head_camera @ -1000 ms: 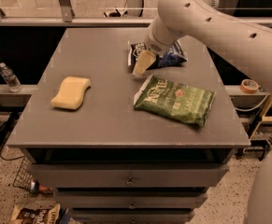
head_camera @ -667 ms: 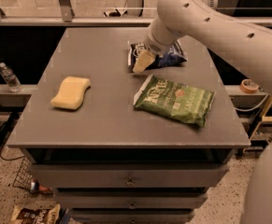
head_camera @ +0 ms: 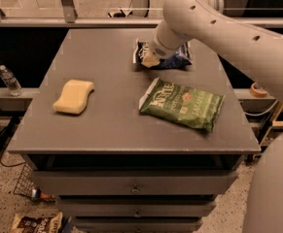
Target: Move blue chip bag near sponge
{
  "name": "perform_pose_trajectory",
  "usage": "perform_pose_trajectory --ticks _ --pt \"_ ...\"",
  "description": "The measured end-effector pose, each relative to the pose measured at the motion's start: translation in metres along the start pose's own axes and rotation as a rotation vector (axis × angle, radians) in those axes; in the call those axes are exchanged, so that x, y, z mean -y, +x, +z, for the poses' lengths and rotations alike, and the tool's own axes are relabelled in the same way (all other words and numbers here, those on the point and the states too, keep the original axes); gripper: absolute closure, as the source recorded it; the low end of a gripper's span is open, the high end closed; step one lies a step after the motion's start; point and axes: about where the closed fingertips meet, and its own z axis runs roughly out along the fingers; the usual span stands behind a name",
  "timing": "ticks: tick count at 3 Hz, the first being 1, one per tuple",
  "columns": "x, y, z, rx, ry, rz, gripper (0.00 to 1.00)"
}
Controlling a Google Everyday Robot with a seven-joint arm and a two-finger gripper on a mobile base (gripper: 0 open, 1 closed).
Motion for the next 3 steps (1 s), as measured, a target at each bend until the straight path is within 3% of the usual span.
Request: perform_pose_trajectory --ticks 2,3 --pt "0.0 -0.017 -0.007 0.054 -0.01 -0.009 1.0" --pt "0.016 -0.049 -0.03 0.156 0.006 -0.06 1.0"
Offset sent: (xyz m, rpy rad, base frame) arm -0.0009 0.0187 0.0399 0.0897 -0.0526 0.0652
